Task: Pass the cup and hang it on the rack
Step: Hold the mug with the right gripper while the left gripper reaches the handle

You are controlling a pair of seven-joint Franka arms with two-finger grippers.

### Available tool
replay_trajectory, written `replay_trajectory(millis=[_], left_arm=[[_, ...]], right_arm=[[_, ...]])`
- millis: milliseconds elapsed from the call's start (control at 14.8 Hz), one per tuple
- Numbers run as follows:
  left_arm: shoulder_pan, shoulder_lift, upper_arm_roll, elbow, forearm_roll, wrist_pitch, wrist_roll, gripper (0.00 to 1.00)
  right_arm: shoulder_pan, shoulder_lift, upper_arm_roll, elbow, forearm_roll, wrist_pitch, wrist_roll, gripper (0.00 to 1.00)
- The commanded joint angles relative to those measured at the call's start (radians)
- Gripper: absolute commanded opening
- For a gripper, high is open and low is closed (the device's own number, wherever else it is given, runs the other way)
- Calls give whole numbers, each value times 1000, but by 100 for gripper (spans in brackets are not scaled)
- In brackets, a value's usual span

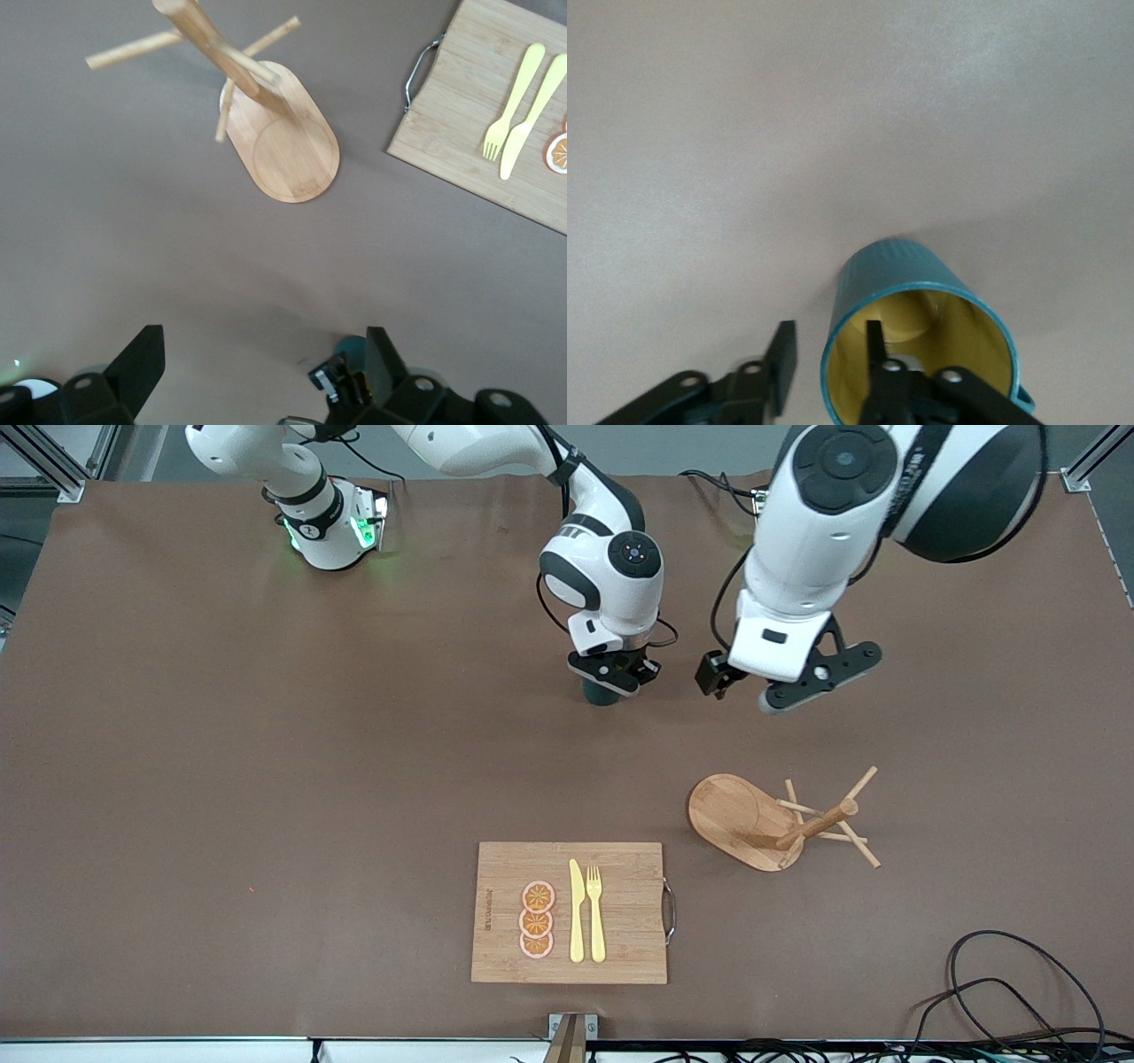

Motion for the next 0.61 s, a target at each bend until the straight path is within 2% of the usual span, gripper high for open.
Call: replay_trajectory(millis=[0, 338, 540], left_arm=[[-30, 10, 4, -3, 22, 25, -60, 100], [-79, 27, 6, -3, 25, 39, -136, 100], [-111, 42, 6, -3, 46, 42, -173, 100]], right_arm=[[36, 9, -14, 25, -80, -15, 5, 100], [26, -8, -14, 25, -86, -27, -9, 100], [21, -29, -14, 25, -89, -114, -47, 100]])
